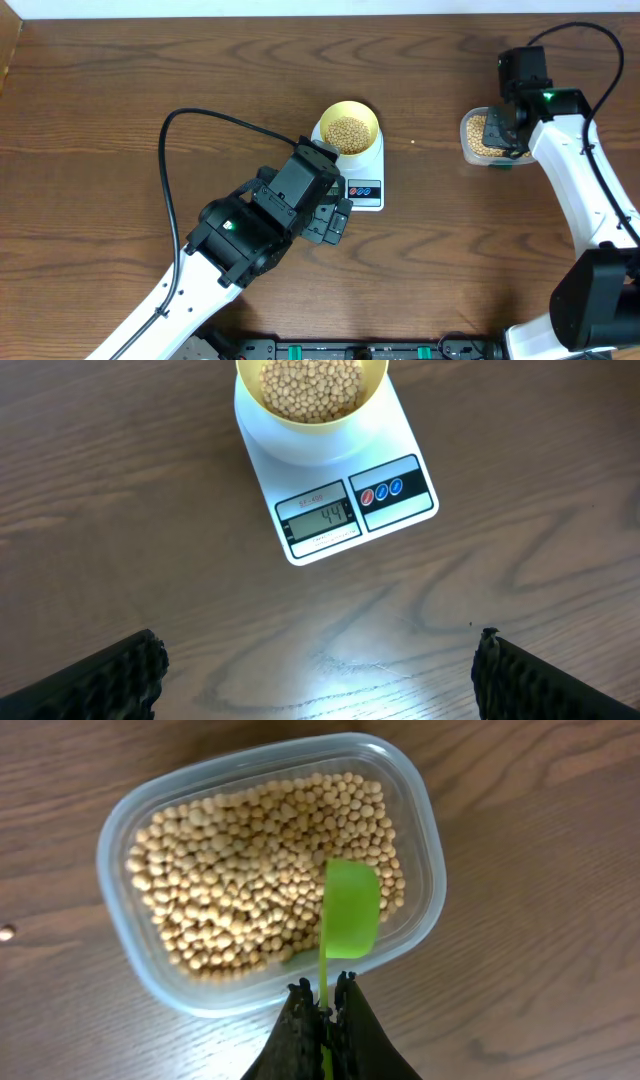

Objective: Scoop item into bowl and weigh 50g on scale
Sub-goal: 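Move the empty scoop with the right gripper back to the tub, then dip the scoop into the soybeans with the right gripper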

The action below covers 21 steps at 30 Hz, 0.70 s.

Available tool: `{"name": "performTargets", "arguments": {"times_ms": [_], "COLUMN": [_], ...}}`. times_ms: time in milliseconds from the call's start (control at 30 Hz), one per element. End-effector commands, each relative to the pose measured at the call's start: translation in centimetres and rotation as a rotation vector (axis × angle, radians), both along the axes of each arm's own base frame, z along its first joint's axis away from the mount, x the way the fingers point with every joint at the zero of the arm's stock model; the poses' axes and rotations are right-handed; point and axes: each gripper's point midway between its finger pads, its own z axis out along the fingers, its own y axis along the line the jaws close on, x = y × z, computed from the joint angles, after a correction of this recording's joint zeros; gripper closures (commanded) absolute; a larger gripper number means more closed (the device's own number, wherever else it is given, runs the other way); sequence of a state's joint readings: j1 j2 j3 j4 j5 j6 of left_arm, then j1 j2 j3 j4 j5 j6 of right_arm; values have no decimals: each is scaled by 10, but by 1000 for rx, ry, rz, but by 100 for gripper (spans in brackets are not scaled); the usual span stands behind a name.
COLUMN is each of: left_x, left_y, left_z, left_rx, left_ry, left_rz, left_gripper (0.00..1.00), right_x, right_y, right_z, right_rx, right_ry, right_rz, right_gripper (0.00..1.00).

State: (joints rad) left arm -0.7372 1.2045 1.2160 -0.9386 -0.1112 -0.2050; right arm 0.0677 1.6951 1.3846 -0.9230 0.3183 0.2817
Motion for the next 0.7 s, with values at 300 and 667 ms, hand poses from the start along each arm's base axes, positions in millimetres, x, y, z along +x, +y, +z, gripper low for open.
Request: {"name": "performTargets", "arguments": {"times_ms": [300,667], "left_x": [2,2], "left_y": [1,1], "left_z": [3,3], "left_rx": [9,9], "left_ry": [-13,-13], "left_rz": [-2,-3], "left_gripper": [0,0], "right_x": [4,6], "right_y": [-7,20], "right_z": [-25,-46], "right_rx": [-27,125], "right_ry": [-27,-17], "right_rz": [-17,36], "right_gripper": [99,99]}}
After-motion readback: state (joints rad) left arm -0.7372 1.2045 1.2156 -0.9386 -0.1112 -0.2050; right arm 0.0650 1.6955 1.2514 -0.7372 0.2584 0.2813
